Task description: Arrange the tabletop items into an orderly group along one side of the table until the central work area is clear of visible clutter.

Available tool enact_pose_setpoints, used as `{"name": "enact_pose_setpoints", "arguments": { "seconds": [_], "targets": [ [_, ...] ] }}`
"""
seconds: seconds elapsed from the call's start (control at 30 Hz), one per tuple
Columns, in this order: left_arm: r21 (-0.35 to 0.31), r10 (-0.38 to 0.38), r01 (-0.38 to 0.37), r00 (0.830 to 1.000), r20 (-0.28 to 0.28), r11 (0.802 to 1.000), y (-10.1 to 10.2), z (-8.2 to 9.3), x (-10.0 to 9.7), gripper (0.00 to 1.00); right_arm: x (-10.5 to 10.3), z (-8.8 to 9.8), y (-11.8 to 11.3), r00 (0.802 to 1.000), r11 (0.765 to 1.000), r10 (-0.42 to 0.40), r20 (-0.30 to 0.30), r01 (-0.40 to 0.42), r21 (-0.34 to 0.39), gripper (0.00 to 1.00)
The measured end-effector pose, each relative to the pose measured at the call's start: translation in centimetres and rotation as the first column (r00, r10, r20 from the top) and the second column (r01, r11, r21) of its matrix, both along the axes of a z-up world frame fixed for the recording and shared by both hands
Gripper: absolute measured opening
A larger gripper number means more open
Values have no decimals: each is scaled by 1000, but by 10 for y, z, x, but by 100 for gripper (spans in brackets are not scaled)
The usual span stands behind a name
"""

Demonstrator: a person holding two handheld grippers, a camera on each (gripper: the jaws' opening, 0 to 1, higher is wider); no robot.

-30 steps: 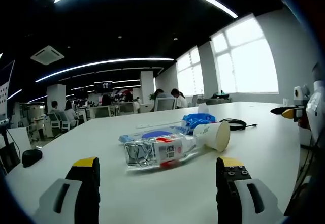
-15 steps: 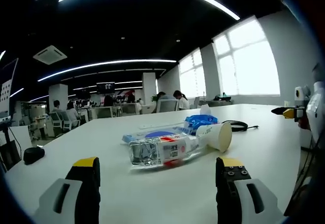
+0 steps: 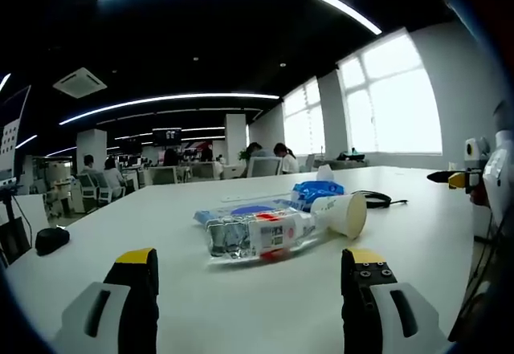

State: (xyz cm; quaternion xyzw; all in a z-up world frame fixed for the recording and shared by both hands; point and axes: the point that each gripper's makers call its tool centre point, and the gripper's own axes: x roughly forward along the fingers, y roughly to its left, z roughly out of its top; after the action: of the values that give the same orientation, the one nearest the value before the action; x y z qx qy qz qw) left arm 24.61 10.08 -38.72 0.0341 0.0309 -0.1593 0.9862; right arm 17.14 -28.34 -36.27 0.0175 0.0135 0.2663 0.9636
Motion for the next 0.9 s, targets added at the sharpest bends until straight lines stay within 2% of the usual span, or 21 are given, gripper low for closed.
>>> {"name": "enact_pose_setpoints", "arguments": {
  "seconds": [0.37,0.53,0.77,0.9],
  "targets": [
    [-3,-5,5,1000,3,1000,2,0,-2,93,0,-4,1,1000,1000,-6,-16,5,-18,68],
    [-7,-21,22,999,44,1000,-2,7,-5,81,-3,1,7,1000,999,24,10,-24,-32,66],
    [1,-29,29,997,65,1000,-3,11,-5,80,0,-1,13,999,998,42,11,-41,-57,62],
    [12,-34,34,998,53,999,-4,8,-7,79,4,7,10,999,999,36,24,-35,-29,60]
  ]
}}
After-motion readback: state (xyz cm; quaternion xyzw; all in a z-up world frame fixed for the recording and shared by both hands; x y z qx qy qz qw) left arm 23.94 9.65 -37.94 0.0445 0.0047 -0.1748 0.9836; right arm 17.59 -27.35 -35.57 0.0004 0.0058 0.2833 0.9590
